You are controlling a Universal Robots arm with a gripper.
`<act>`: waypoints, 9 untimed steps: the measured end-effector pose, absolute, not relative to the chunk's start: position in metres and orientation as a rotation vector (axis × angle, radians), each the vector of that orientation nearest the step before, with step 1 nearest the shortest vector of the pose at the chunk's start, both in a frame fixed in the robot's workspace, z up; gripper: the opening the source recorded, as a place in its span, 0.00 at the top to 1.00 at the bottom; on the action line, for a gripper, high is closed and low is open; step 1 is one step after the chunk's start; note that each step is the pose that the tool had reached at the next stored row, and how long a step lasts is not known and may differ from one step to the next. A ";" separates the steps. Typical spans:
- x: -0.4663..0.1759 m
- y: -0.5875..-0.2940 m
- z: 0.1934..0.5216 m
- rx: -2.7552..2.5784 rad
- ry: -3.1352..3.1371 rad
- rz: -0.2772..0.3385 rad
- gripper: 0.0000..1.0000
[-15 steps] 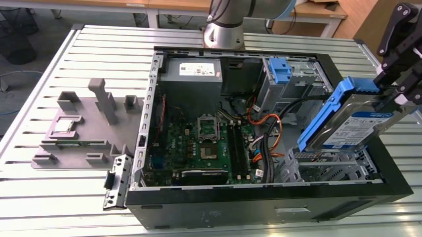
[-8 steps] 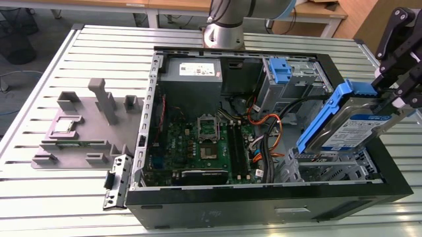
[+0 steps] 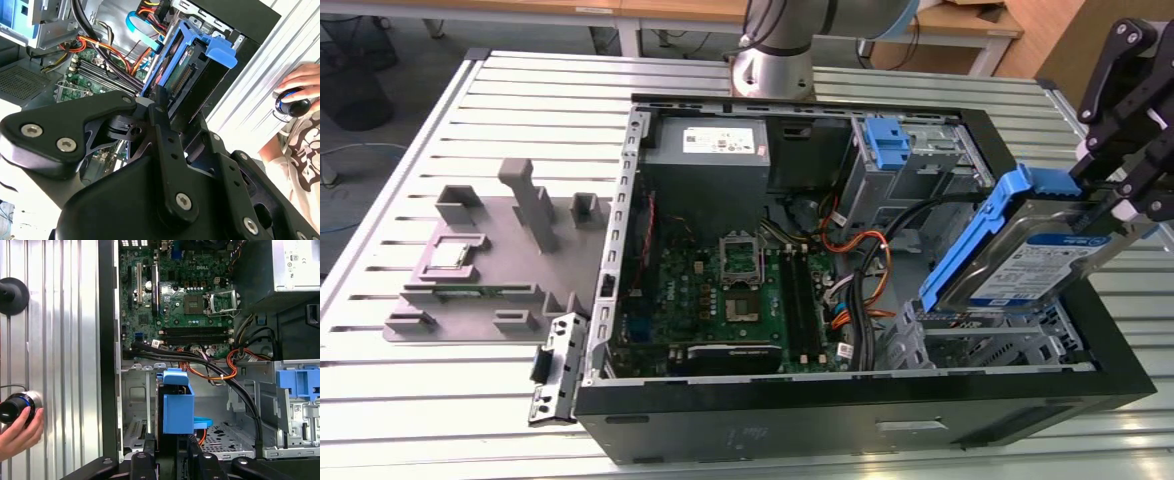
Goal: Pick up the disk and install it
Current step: 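Insert the disk into the insertion slot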
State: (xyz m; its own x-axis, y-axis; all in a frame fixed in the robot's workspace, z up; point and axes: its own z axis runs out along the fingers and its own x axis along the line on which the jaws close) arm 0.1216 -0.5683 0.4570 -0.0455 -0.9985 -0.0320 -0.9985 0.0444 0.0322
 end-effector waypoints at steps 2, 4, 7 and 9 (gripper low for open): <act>0.122 -0.568 0.456 -2.170 2.269 0.071 0.65; 0.121 -0.568 0.456 -2.170 2.270 0.071 0.65; 0.121 -0.568 0.456 -2.170 2.270 0.071 0.65; 0.121 -0.568 0.455 -2.170 2.269 0.071 0.65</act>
State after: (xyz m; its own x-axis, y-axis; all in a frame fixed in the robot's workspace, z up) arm 0.1208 -0.5684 0.4552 -0.0454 -0.9985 -0.0322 -0.9985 0.0444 0.0322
